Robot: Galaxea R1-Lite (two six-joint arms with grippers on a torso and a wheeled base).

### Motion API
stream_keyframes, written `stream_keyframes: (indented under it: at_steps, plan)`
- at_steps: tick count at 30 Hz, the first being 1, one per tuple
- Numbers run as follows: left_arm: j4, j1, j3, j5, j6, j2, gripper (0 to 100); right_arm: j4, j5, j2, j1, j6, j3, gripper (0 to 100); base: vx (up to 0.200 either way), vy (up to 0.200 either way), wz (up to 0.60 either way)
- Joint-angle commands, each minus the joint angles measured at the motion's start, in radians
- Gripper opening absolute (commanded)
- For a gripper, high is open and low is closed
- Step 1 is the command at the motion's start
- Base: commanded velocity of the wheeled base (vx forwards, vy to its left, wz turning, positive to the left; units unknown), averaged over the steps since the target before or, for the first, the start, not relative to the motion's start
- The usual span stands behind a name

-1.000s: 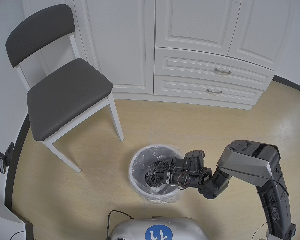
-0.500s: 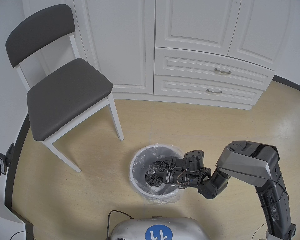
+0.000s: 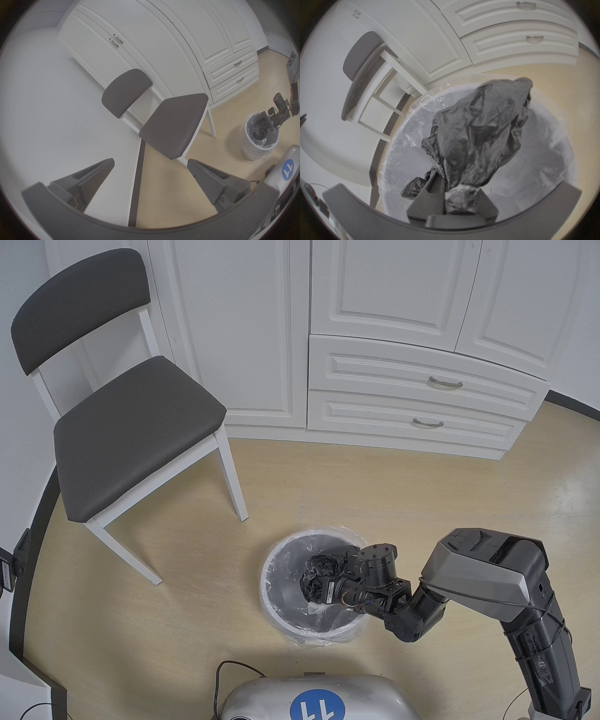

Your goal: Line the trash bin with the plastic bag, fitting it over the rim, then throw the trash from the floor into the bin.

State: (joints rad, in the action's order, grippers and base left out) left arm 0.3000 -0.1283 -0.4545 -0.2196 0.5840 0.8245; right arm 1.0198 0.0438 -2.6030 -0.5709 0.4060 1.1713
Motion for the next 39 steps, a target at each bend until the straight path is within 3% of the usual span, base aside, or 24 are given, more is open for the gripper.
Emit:
stream_keyframes:
  at_steps: [1,4,8,16,17,30,38,39]
  plan:
    - [0.001,0.019,0.011,0.0,0.0,0.002,100,0.0,-0.05,-0.019,-0.05,-0.016,0.004,0,0.0,0.0,0.0]
    - [0.008,0.111,0.03,-0.003,0.033,0.016,100,0.0,-0.096,-0.023,-0.08,-0.019,0.008,0,0.0,0.0,0.0]
    - [0.011,0.24,0.033,-0.004,0.008,0.03,100,0.0,-0.125,-0.025,-0.087,-0.047,0.008,0,0.0,0.0,0.0]
    - [0.014,0.251,0.031,-0.003,-0.023,0.036,100,0.0,-0.134,-0.028,-0.089,-0.058,0.008,0,0.0,0.0,0.0]
    - [0.014,0.253,0.031,-0.003,-0.023,0.036,100,0.0,-0.134,-0.028,-0.089,-0.058,0.008,100,0.0,0.0,0.0]
    - [0.014,0.251,0.03,-0.003,-0.023,0.033,100,-0.001,-0.134,0.024,-0.09,-0.075,-0.039,100,0.0,0.0,0.0]
    - [0.014,0.253,0.033,-0.003,-0.021,0.03,100,-0.017,-0.134,0.175,-0.118,-0.141,-0.147,100,0.0,0.0,0.0]
    - [0.013,0.254,0.036,-0.001,-0.021,0.031,100,-0.021,-0.136,0.212,-0.119,-0.179,-0.183,100,0.0,0.0,0.0]
